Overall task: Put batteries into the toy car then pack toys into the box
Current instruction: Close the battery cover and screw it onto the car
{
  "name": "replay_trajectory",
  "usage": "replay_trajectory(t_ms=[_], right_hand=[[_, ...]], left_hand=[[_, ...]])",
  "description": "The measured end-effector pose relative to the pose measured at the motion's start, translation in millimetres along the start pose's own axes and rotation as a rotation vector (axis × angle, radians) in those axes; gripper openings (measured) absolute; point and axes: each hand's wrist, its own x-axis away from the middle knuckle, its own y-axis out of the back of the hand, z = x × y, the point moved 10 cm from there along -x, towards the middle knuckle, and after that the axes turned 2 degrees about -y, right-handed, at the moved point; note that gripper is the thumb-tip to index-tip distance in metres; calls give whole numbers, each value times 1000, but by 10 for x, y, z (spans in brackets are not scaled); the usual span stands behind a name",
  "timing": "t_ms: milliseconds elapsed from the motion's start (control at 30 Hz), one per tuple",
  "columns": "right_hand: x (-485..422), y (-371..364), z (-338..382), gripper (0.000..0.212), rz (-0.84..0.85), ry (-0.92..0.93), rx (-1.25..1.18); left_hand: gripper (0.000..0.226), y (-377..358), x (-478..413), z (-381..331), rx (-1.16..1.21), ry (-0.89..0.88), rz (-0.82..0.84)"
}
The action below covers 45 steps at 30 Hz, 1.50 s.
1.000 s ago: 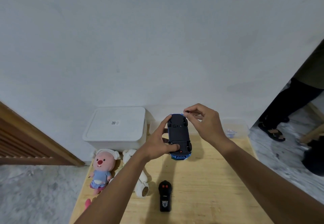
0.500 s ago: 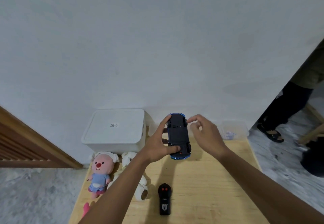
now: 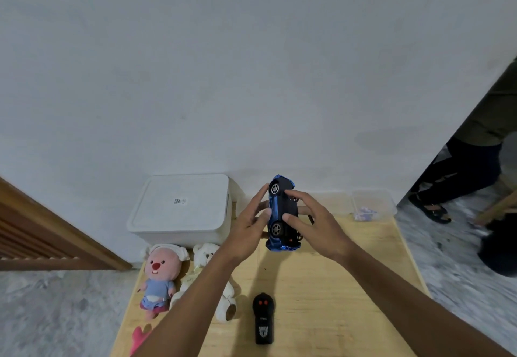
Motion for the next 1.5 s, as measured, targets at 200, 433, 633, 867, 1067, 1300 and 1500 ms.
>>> replay_trajectory(t_ms=[200, 433, 633, 867, 1067, 1300, 1500], right_hand=[[32, -52, 39, 53, 10, 32, 142], [79, -85, 237, 59, 16, 128, 395], [0, -86, 72, 53, 40, 76, 176], [-15, -19, -250, 48, 21, -8, -116], [76, -21, -559, 46, 75, -63, -114], [151, -1, -1070, 50, 131, -203, 281], [174, -80, -1536, 49, 213, -324, 341]], left_hand=[[54, 1, 28, 54, 31, 37, 20], [50, 71, -56, 63, 1, 31, -59], [38, 72, -122, 116, -146, -4, -64], [43, 46, -151, 260, -191, 26, -112], [39, -219, -123, 624, 30, 168, -46], [38, -420, -110, 1081, 4, 280, -16], [43, -561, -162, 1423, -118, 327, 6]])
